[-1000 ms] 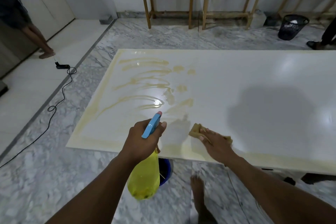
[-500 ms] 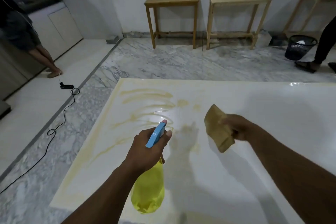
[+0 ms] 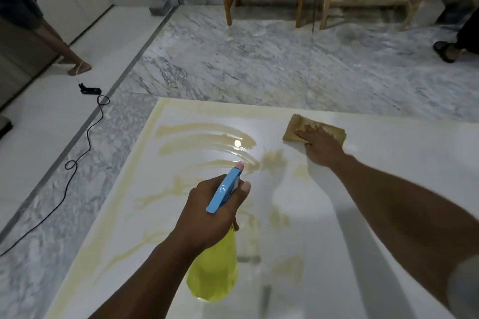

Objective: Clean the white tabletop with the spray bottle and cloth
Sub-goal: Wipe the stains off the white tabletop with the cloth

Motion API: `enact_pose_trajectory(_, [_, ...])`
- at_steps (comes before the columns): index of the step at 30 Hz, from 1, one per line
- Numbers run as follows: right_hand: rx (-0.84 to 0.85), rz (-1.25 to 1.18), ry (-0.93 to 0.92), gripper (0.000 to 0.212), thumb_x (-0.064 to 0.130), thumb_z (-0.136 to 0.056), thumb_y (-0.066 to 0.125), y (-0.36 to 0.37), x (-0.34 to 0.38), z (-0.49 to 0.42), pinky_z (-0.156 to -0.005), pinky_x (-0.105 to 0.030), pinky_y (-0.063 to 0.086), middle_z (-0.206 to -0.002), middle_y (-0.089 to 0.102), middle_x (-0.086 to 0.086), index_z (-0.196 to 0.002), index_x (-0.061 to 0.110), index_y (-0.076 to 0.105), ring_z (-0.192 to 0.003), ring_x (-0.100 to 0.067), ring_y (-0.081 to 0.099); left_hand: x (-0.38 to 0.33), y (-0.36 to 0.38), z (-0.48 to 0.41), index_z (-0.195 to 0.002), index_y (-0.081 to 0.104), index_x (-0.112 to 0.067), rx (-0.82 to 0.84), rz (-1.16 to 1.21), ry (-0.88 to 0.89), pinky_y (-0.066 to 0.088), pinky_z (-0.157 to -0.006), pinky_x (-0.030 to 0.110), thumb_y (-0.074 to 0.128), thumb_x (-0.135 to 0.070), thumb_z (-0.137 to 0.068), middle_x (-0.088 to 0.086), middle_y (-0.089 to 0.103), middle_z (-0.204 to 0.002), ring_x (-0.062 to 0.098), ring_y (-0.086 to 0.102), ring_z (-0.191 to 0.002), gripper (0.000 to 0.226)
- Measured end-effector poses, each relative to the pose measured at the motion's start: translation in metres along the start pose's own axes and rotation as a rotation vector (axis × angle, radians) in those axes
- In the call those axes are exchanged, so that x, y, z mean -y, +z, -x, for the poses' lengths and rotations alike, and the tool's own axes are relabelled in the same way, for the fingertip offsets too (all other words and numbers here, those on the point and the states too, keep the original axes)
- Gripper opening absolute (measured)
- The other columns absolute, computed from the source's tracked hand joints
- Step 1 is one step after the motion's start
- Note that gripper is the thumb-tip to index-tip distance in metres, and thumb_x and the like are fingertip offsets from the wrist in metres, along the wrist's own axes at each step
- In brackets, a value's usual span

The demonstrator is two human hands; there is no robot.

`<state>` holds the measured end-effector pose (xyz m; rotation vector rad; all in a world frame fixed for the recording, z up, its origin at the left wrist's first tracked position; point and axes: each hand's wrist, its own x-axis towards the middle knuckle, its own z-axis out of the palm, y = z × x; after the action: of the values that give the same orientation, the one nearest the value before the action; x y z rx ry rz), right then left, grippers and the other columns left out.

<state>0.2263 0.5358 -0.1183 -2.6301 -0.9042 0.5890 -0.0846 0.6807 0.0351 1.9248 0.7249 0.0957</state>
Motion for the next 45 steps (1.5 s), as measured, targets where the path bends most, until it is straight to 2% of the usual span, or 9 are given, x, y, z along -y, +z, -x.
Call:
enact_pose_trajectory(4, [-0.079,-0.015,-0.068,0.060,0.008,-0.097,0.041,0.045,-0.004,0.034,-0.121,-0.051,0.004,-0.164,0.022,0.003,-0.152,0.033,0.037,-0.154,-0.025,0.006,0.009,-0.007,0.001,-0.108,0.068,-0.011,0.003,-0.019,-0.012,0.062,-0.073,0.058,0.064,-0.064,-0.090,0.021,0.072,-0.083,0.025,0.073,-0.054,0.056])
enact_pose_trajectory(14, [-0.111,-0.031,-0.101,0.065,0.023,-0.086,0.034,0.139,0.043,0.229,-0.120,-0.050,0.008,-0.163,0.022,0.011,-0.149,0.039,0.039,-0.154,-0.019,0.009,0.025,-0.035,0.104,-0.096,0.059,-0.033,0.059,-0.062,0.106,0.061,-0.077,0.059,0.059,-0.063,-0.086,0.020,0.074,-0.085,0.029,0.074,-0.059,0.032])
enact_pose_trajectory(21, [-0.118,-0.071,-0.082,0.066,0.025,-0.086,0.030,0.213,0.100,0.381,-0.120,-0.044,0.000,-0.161,0.013,0.017,-0.150,0.042,0.033,-0.153,-0.013,0.001,0.073,-0.065,0.230,-0.081,0.061,-0.073,0.059,-0.058,0.128,0.062,-0.081,0.059,0.059,-0.065,-0.087,0.006,0.076,-0.082,0.030,0.074,-0.067,0.010])
enact_pose_trajectory(25, [-0.054,-0.118,-0.072,0.057,0.015,-0.096,0.037,0.230,0.123,0.420,-0.122,-0.046,0.004,-0.157,0.015,0.020,-0.147,0.042,0.039,-0.150,-0.008,0.004,0.085,-0.082,0.268,-0.087,0.064,-0.055,0.053,-0.055,0.113,0.061,-0.079,0.061,0.059,-0.070,-0.083,0.006,0.076,-0.083,0.033,0.074,-0.069,0.016])
enact_pose_trajectory(29, [-0.048,-0.520,0.050,0.034,0.022,-0.094,0.054,0.198,0.132,0.413,-0.112,-0.042,0.039,-0.135,0.059,0.015,-0.122,0.037,0.068,-0.128,-0.012,0.054,0.082,-0.093,0.277,-0.092,0.061,-0.038,0.044,-0.039,0.107,0.061,-0.077,0.062,0.060,-0.072,-0.081,0.015,0.075,-0.084,0.036,0.073,-0.066,0.036])
enact_pose_trajectory(34, [0.202,-1.408,0.392,0.042,0.017,-0.085,0.064,0.110,0.112,0.373,-0.094,-0.054,0.051,-0.120,0.066,-0.026,-0.123,0.001,0.063,-0.110,-0.043,0.065,0.063,-0.092,0.250,-0.086,0.063,-0.070,0.038,-0.042,0.156,0.063,-0.080,0.057,0.063,-0.056,-0.096,0.013,0.075,-0.088,0.036,0.073,-0.069,0.017])
enact_pose_trajectory(38, [0.208,-1.279,0.441,0.044,0.011,-0.086,0.065,0.054,0.100,0.307,-0.085,-0.053,0.056,-0.120,0.067,-0.027,-0.127,-0.001,0.059,-0.107,-0.044,0.067,0.047,-0.083,0.204,-0.093,0.061,-0.041,0.040,-0.029,0.146,0.061,-0.074,0.059,0.060,-0.069,-0.087,0.023,0.072,-0.088,0.039,0.071,-0.066,0.028])
enact_pose_trajectory(42, [0.006,-0.936,0.393,0.042,0.010,-0.086,0.067,-0.019,0.096,0.201,-0.064,-0.040,0.044,-0.088,0.063,-0.024,-0.122,-0.011,0.061,-0.076,-0.035,0.059,0.033,-0.077,0.135,-0.091,0.064,-0.060,0.058,-0.016,0.102,0.061,-0.076,0.058,0.058,-0.071,-0.085,0.022,0.071,-0.091,0.042,0.070,-0.071,0.013])
enact_pose_trajectory(45, [-0.071,-0.682,0.315,0.059,0.054,-0.073,0.063,-0.067,0.104,0.123,-0.061,-0.039,0.042,-0.080,0.060,-0.019,-0.102,0.002,0.068,-0.070,-0.033,0.058,0.024,-0.076,0.086,-0.098,0.063,-0.031,0.047,-0.020,0.075,0.062,-0.073,0.057,0.064,-0.060,-0.093,0.026,0.071,-0.090,0.030,0.072,-0.058,0.029])
